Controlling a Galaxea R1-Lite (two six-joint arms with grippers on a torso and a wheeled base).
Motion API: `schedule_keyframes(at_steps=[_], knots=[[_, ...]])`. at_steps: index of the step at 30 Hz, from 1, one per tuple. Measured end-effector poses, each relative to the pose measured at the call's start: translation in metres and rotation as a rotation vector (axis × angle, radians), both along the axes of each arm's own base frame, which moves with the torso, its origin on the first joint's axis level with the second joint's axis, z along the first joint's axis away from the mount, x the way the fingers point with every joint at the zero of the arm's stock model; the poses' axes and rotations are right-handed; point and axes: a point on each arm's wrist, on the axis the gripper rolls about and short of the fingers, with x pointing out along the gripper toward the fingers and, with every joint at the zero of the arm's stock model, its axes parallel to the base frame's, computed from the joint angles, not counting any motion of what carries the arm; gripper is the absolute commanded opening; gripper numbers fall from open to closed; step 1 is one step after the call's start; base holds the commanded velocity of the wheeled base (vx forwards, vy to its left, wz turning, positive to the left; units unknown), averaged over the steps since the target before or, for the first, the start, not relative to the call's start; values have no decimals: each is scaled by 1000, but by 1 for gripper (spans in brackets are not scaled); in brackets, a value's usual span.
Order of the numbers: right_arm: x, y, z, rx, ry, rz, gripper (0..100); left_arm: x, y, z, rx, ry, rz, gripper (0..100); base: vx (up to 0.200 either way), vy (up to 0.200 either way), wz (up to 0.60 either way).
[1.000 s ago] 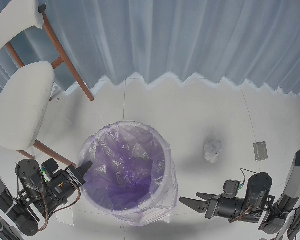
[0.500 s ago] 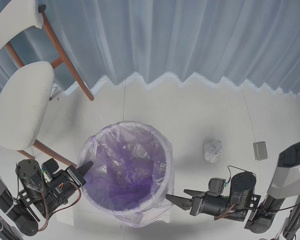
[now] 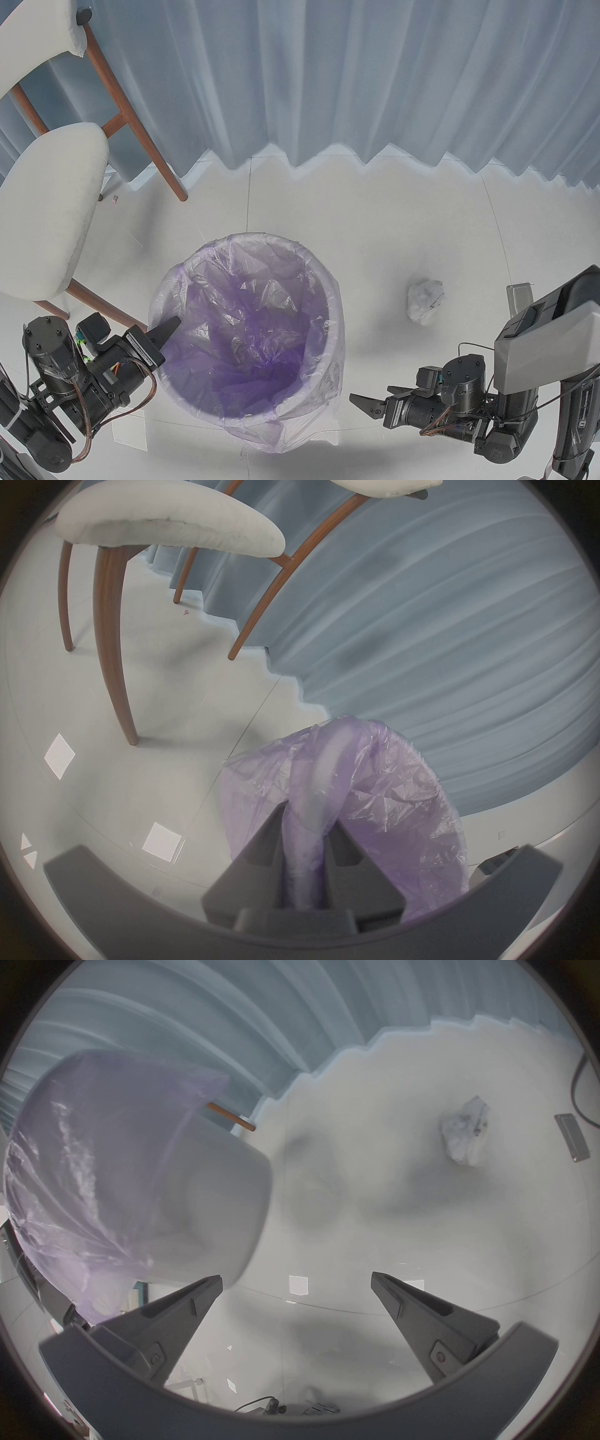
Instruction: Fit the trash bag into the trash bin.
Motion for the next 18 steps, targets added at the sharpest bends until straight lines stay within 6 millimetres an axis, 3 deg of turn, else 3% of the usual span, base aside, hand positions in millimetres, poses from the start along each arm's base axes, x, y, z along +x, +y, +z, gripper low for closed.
schedule_keyframes(at_steps=[8, 18], knots=[[-12, -25, 6, -11, 59, -68, 100, -1, 2, 4, -27, -15, 11, 0, 0, 0, 0], [-20, -54, 43, 167, 69, -208, 100, -9, 4, 14, -170, -15, 14, 0, 0, 0, 0]])
